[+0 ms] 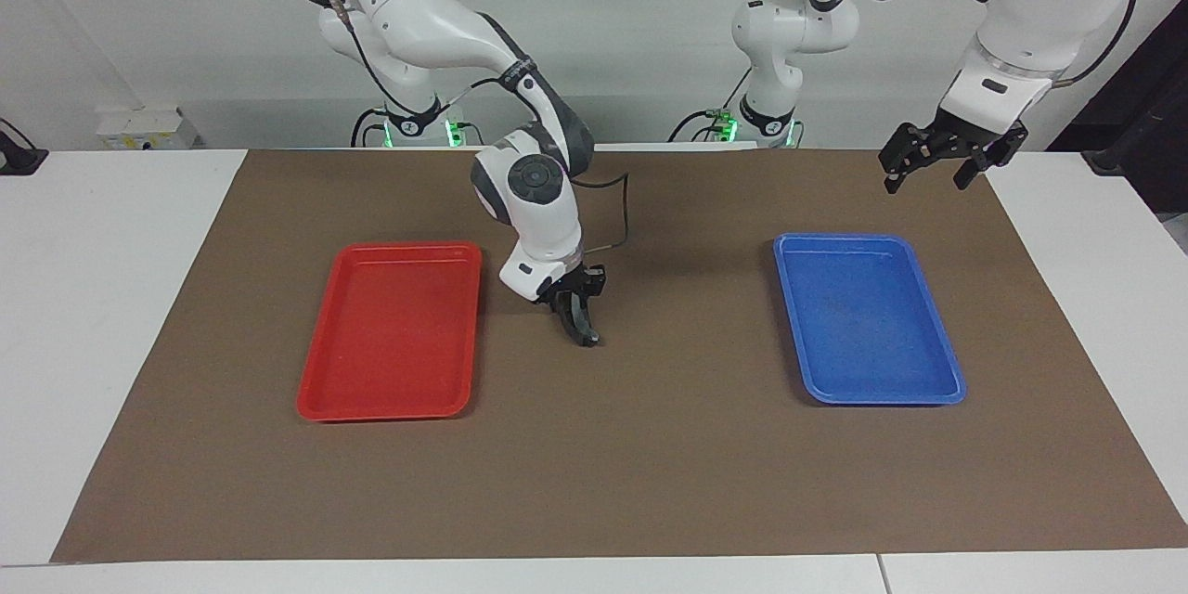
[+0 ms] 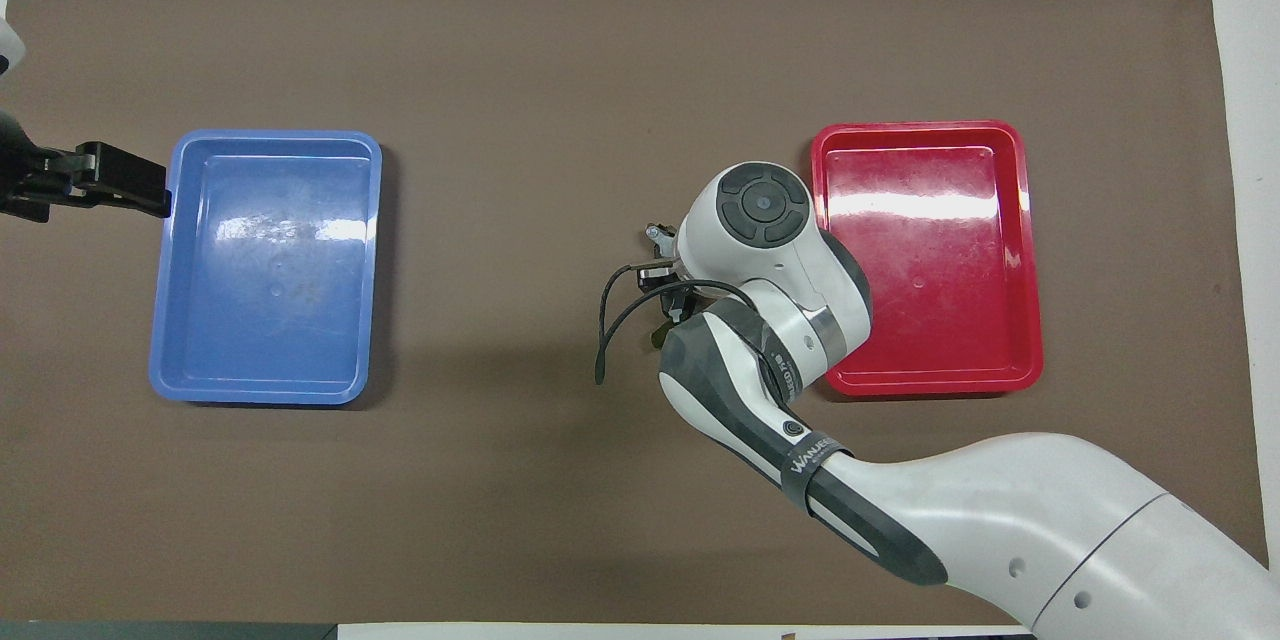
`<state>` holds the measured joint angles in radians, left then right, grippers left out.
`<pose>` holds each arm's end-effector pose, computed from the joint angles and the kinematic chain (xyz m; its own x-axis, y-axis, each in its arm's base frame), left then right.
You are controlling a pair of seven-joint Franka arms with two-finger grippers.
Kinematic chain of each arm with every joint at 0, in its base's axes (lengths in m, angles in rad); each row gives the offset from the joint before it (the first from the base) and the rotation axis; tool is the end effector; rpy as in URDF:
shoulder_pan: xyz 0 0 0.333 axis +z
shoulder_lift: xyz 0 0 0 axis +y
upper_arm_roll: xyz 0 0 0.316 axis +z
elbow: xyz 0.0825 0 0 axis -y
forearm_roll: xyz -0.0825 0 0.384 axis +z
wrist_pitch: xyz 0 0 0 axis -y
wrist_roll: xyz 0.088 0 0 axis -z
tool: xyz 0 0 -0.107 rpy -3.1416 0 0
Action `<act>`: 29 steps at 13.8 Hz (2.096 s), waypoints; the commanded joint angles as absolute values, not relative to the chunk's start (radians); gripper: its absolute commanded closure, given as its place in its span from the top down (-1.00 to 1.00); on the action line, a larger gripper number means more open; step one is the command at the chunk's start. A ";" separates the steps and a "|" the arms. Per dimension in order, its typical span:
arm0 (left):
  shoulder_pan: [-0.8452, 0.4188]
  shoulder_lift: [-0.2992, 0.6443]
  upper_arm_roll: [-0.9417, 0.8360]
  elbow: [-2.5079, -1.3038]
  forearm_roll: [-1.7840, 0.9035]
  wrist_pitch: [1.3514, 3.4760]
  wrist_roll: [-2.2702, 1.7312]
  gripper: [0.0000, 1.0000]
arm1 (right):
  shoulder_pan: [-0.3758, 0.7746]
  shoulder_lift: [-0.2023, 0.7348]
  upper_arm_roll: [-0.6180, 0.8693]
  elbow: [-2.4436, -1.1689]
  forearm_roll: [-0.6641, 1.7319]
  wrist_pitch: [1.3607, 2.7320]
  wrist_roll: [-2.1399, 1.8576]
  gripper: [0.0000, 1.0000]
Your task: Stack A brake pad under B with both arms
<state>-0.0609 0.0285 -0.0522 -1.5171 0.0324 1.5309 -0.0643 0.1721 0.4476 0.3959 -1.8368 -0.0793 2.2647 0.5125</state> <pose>0.5566 -0.0592 0.6305 0.9988 -0.0475 -0.0126 -0.0479 -0.9983 -0.0318 0.5522 0.3286 0.3042 0.9968 0.0710 -0.0365 0.0670 -0.9926 -0.1009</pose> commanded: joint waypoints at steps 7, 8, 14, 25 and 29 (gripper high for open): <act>-0.063 0.000 -0.049 -1.557 0.018 1.549 -0.072 1.00 | 0.101 0.197 0.307 -1.766 -0.074 1.954 0.366 0.99; -0.063 0.000 -0.049 -1.557 0.018 1.549 -0.072 1.00 | 0.086 0.171 0.281 -1.750 -0.072 1.886 0.320 0.99; -0.060 0.002 -0.051 -1.555 0.017 1.551 -0.072 1.00 | 0.025 -0.001 0.066 -1.691 -0.006 1.554 0.054 0.99; -0.057 0.005 -0.060 -1.555 0.018 1.549 -0.071 1.00 | -0.002 -0.100 -0.114 -1.701 -0.020 1.442 -0.150 0.99; -0.057 0.006 -0.058 -1.555 0.017 1.549 -0.071 1.00 | 0.000 -0.092 -0.107 -1.694 -0.021 1.482 -0.130 0.99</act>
